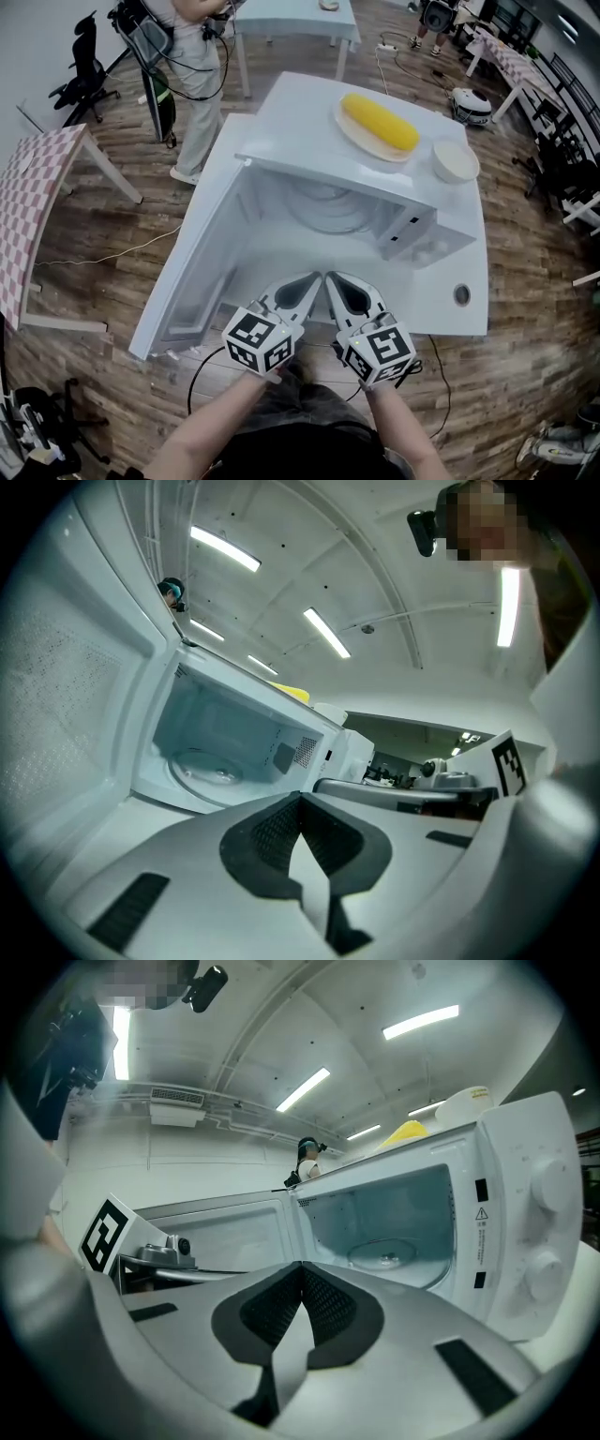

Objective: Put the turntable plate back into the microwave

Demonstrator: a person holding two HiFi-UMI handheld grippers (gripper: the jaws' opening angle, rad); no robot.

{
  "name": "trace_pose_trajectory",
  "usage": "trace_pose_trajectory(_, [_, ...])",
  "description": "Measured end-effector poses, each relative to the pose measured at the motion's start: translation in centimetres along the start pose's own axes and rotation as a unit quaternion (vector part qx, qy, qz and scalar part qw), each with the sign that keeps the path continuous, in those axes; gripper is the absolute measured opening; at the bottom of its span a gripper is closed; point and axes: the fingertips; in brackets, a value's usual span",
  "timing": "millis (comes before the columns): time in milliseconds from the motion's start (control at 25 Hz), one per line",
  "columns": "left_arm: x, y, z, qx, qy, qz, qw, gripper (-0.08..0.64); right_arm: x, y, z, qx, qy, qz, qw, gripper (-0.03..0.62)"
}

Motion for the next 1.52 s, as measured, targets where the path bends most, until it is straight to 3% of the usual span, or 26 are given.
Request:
trace_pose_trajectory(760, [0.5,-3.3,3.4,-0.027,0.01,0.006,0.9996,0.011,1.2,-4.6,-2.6,0.001,0.006,-0.016,1.0,0.021])
trace_pose_trajectory(960, [0.7,-4.0,3.8,-0.047,0.015,0.005,0.9988,0.012,0.8,-5.0,-3.1,0.014,-0.003,-0.014,1.0,0.021])
trace_pose_trajectory(1240, [2.2,-5.1,4.9,-0.065,0.058,-0.008,0.9962,0.012,1.8,-6.3,-4.4,0.032,-0.023,-0.019,0.999,0.021])
trace_pose_trajectory(1520, [1.6,-6.3,5.1,-0.074,0.054,0.005,0.9958,0.012,1.8,-7.7,-3.9,0.049,-0.016,-0.013,0.999,0.021])
Point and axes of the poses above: the fingertips, and each gripper's own axes: y forward along the fingers, z to its right, x out of its underside, and after that the axes turned 1 degree about x, right-handed
